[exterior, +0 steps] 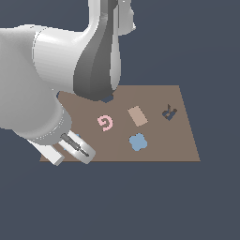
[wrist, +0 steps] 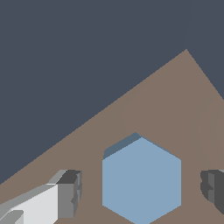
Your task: Insert a designated object into the corresponding slot on a board.
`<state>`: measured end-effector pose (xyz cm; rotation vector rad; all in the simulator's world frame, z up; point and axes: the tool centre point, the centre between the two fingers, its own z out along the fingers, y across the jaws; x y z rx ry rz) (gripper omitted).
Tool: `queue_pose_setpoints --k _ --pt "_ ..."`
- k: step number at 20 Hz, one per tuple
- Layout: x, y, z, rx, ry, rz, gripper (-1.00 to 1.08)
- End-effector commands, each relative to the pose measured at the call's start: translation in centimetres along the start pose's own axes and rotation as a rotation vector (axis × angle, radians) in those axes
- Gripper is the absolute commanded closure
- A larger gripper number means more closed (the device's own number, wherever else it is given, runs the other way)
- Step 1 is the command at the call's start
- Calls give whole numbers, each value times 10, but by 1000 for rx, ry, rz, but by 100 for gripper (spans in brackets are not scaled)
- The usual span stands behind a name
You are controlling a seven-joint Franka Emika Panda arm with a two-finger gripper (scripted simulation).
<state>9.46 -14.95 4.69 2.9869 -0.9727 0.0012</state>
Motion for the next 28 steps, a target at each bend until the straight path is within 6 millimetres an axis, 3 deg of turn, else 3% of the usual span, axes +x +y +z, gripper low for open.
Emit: queue_pose_setpoints --k 1,6,7,28 --pt "0 0 7 0 -1 0 -92" --pt "-1 0 17 0 -1 0 -92" --pt "-1 0 17 0 -1 0 108" --pt "-11 4 16 1 -1 19 108"
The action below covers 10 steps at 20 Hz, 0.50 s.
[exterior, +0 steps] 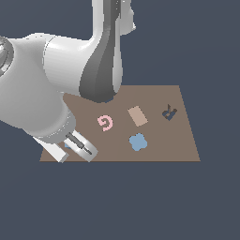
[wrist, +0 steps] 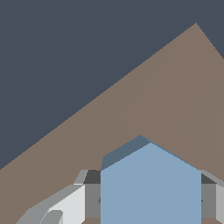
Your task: Insert a designated object into the corresponding slot on a board.
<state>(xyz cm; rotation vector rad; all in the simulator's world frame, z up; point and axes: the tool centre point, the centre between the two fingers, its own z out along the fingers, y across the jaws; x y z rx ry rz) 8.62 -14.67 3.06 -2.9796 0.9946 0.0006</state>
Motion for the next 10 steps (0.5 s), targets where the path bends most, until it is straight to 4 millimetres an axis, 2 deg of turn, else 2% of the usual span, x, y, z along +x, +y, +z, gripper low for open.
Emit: queue_pose_setpoints --k 1,10 --pt "-5 2 -1 0 0 9 108" --pt "-38 13 -2 0 0 72 108"
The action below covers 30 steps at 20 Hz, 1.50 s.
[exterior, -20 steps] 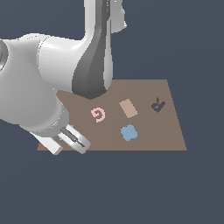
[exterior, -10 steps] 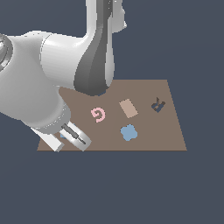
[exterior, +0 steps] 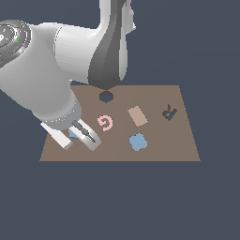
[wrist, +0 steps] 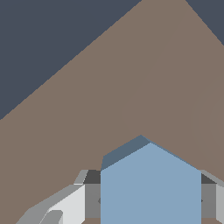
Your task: Insert a designated object into the corresponding slot on a board.
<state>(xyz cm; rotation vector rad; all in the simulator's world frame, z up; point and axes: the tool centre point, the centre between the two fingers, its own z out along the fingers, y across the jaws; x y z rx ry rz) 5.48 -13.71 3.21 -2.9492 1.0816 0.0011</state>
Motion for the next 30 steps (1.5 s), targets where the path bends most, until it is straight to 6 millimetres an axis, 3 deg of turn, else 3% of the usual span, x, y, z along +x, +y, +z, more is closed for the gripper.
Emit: queue_pose_setpoints --k 1,18,24,30 --pt "-12 4 -1 0 0 23 108" --pt "-126 32 -6 1 -1 237 108" --pt "-153 33 -8 1 -1 287 108" --pt "-166 33 -8 1 -1 311 108"
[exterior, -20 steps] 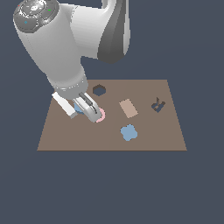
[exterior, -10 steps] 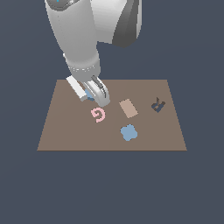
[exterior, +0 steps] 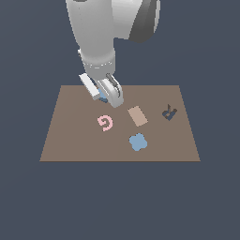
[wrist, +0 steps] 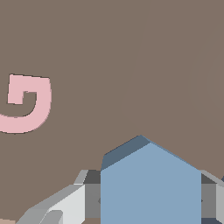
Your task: Insert a designated object into the corresponding slot on a board.
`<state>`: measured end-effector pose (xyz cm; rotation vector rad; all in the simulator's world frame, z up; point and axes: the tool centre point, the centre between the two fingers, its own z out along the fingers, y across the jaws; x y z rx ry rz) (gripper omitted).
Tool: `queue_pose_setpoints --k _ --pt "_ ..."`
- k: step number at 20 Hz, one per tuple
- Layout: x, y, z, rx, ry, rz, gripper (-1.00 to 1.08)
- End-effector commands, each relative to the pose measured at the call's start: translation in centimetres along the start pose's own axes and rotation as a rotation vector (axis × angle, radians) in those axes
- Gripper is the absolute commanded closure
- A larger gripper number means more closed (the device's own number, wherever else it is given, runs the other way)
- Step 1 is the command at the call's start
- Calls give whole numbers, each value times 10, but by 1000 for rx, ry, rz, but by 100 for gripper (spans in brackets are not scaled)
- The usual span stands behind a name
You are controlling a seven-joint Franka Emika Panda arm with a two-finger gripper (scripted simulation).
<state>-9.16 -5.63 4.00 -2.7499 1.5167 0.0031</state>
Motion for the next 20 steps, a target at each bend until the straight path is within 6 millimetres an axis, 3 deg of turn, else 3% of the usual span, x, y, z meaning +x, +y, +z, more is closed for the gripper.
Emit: queue_pose_setpoints --k 1,10,11,20 --pt "-3 1 0 1 0 7 108" --pt "-3 0 10 0 1 8 108" --pt "-3 0 10 0 1 8 -92" --pt "-3 0 10 0 1 8 -92"
